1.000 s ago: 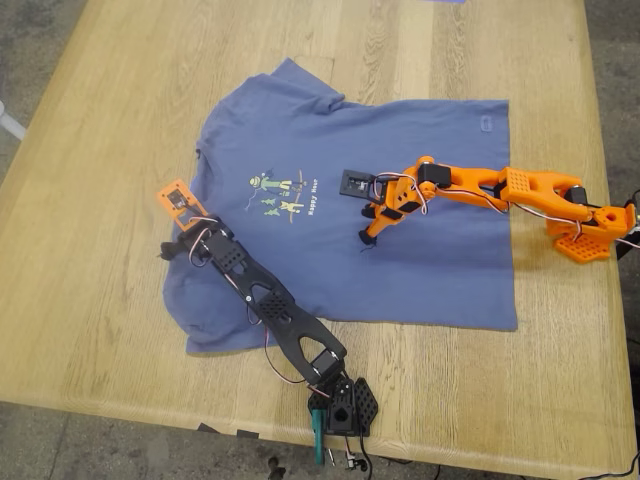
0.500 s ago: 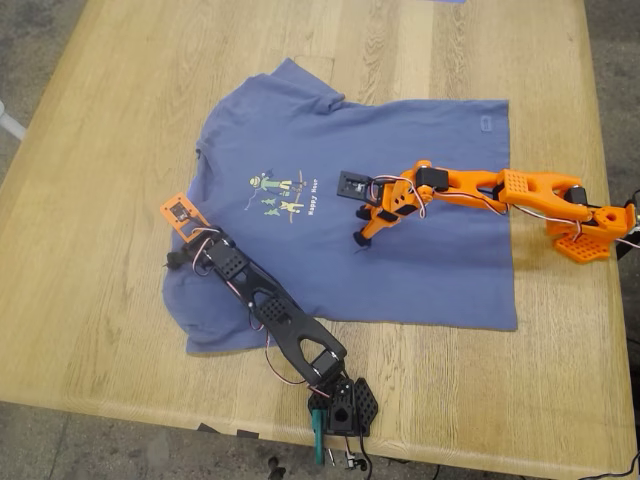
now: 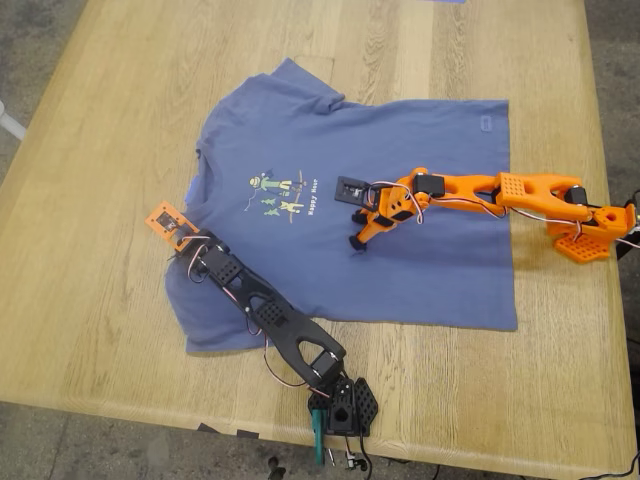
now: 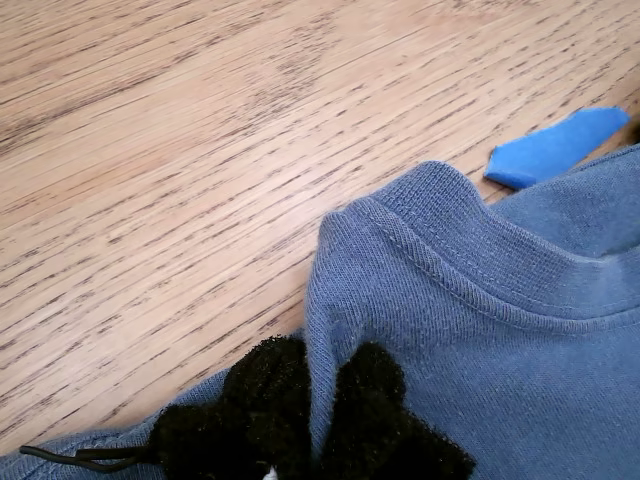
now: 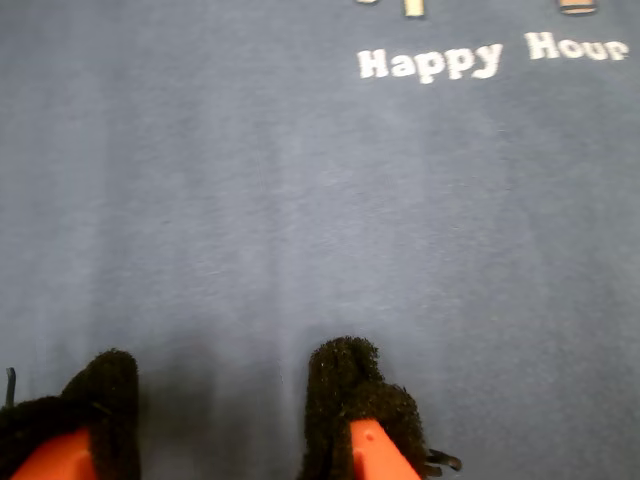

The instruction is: Fold a T-shirt

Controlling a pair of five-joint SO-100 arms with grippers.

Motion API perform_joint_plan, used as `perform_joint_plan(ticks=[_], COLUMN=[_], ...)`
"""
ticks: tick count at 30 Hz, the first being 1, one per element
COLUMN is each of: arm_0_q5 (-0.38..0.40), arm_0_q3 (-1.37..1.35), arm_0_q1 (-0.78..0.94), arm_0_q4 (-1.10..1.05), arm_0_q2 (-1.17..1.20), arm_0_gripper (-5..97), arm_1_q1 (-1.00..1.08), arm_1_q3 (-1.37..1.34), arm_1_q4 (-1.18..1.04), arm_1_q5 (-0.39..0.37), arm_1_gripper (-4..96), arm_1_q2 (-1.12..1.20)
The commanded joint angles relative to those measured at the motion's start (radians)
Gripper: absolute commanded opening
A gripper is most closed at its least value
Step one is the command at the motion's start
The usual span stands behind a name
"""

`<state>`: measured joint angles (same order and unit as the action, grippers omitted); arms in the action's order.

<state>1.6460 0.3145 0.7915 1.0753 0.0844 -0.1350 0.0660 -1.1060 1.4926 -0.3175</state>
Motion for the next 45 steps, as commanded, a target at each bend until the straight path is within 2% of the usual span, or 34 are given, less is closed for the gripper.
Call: perform_joint_plan(ticks=[1, 14, 32, 43, 45], arm_0_q5=[0.012, 0.015, 0.020, 0.035, 0.043], arm_0_q3=[0.018, 0.018, 0.018, 0.020, 0.020], arm_0_q1=[-0.064, -0.169, -0.222, -0.336, -0.360], arm_0_q4=[0.005, 0.117, 0.259, 0.394, 0.428], arm_0_q2=[0.040, 0.170, 0.324, 0.483, 0.518], arm_0_gripper=[0, 0, 0, 0, 0], arm_1_q1=[-0.026, 0.014, 0.002, -0.011, -0.005], arm_1_q3=[0.049, 0.049, -0.057, 0.035, 0.038], arm_1_q4=[-0.005, -0.071, 0.273, 0.195, 0.186], arm_1_q5=[-0.008, 0.012, 0.026, 0.052, 0.052], arm_1_gripper=[29.0, 28.3, 27.9, 21.0, 16.8], arm_1_q2=[-0.026, 0.058, 0.186, 0.311, 0.319])
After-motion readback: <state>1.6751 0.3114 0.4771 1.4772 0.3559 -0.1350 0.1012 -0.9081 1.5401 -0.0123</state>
